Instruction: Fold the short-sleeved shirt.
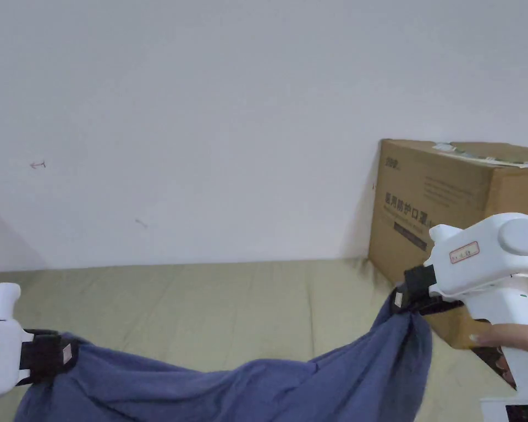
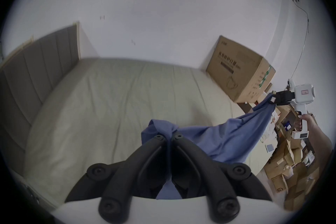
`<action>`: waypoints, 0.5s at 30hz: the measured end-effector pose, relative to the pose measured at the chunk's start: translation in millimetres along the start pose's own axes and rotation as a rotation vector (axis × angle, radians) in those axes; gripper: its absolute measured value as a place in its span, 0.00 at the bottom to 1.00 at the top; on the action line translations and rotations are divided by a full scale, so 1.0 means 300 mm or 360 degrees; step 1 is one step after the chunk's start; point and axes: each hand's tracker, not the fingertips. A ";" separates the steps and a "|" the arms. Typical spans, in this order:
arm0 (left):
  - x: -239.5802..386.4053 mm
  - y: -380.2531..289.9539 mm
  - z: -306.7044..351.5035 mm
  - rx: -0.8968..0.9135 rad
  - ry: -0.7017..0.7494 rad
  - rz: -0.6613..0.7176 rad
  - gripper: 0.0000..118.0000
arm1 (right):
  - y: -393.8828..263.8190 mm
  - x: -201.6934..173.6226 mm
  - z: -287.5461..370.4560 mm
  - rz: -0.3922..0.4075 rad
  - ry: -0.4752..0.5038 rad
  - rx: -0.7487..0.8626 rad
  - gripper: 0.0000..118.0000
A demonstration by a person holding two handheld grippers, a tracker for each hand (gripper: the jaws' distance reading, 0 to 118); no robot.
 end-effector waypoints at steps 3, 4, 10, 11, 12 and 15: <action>0.017 0.160 0.076 0.0093 0.0038 -0.0059 0.02 | 0.102 -0.034 0.153 0.0027 -0.0029 0.0156 0.02; 0.006 0.218 0.092 0.0111 0.0043 -0.0068 0.02 | 0.146 -0.029 0.179 0.0033 -0.0034 0.0191 0.02; 0.019 0.505 0.137 0.0269 0.0143 -0.0159 0.02 | 0.383 -0.070 0.290 0.0048 -0.0174 0.0452 0.02; 0.057 0.540 0.123 0.0292 0.0156 -0.0161 0.02 | 0.434 -0.081 0.298 0.0048 -0.0206 0.0506 0.02; 0.053 0.580 0.116 0.0312 0.0169 -0.0167 0.02 | 0.475 -0.086 0.301 0.0047 -0.0233 0.0536 0.02; 0.067 0.680 0.080 0.0440 0.0204 -0.0138 0.02 | 0.614 -0.120 0.327 0.0045 -0.0261 0.0681 0.02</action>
